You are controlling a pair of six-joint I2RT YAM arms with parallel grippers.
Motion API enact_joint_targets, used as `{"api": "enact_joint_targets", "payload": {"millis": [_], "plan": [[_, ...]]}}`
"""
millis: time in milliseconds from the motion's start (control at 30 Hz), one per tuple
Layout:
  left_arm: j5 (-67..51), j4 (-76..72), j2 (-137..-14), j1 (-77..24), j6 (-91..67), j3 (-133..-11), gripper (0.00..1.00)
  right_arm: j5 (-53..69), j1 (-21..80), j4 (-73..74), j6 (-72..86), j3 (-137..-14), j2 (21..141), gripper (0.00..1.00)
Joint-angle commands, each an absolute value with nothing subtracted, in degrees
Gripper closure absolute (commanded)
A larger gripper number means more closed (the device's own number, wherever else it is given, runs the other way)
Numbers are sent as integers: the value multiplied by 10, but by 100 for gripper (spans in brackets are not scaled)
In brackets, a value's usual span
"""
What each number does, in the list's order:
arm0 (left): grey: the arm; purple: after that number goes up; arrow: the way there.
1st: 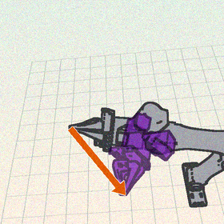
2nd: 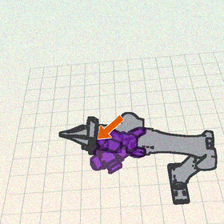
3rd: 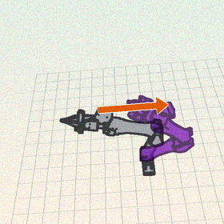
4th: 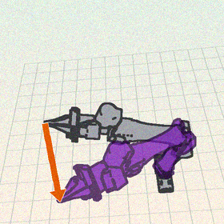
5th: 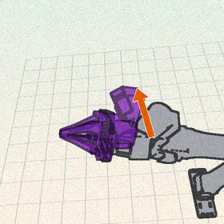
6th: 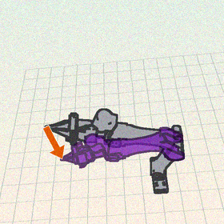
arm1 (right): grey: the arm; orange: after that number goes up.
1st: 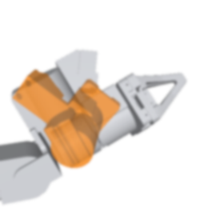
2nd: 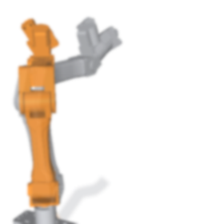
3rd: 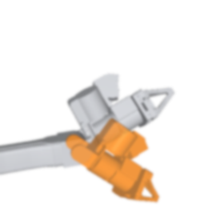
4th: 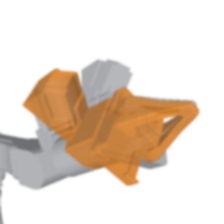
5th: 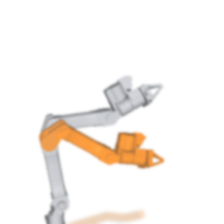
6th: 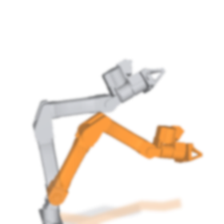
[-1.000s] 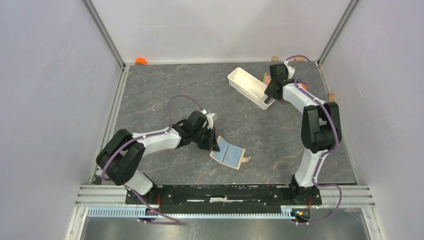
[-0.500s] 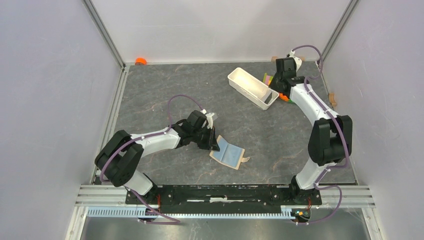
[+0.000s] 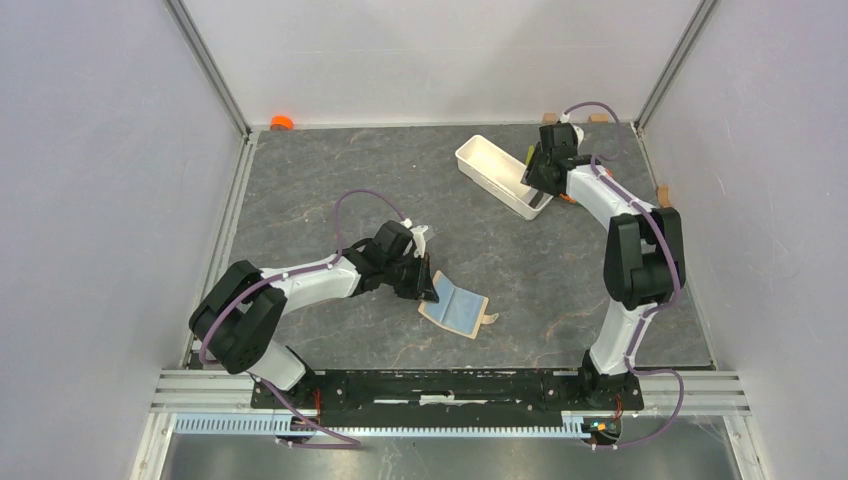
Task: Put the credit cards into the card holder
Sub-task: Pick up the credit card from the storage box.
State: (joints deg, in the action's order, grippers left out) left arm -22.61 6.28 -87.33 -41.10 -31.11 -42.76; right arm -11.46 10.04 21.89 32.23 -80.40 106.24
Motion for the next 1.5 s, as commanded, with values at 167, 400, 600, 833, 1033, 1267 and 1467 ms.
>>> {"api": "enact_joint_targets", "payload": {"millis": [167, 400, 600, 833, 1033, 1267, 1467], "plan": [[-223, 62, -863, -406, -307, -433, 84, -152, 109, 206, 381, -808, 1110, 42], [-225, 62, -867, -405, -307, -434, 84, -117, 110, 165, 397, -792, 1127, 41], [-224, 63, -867, -405, -307, -435, 84, -105, 110, 149, 398, -802, 1109, 45], [-227, 62, -868, -404, -307, -435, 84, -114, 110, 159, 398, -810, 1092, 56], [-229, 62, -867, -404, -306, -435, 84, -118, 110, 165, 399, -808, 1085, 59], [-229, 62, -867, -405, -306, -434, 84, -123, 110, 171, 397, -811, 1080, 64], [-229, 62, -864, -404, -307, -434, 84, -124, 110, 188, 395, -813, 1079, 82]]}}
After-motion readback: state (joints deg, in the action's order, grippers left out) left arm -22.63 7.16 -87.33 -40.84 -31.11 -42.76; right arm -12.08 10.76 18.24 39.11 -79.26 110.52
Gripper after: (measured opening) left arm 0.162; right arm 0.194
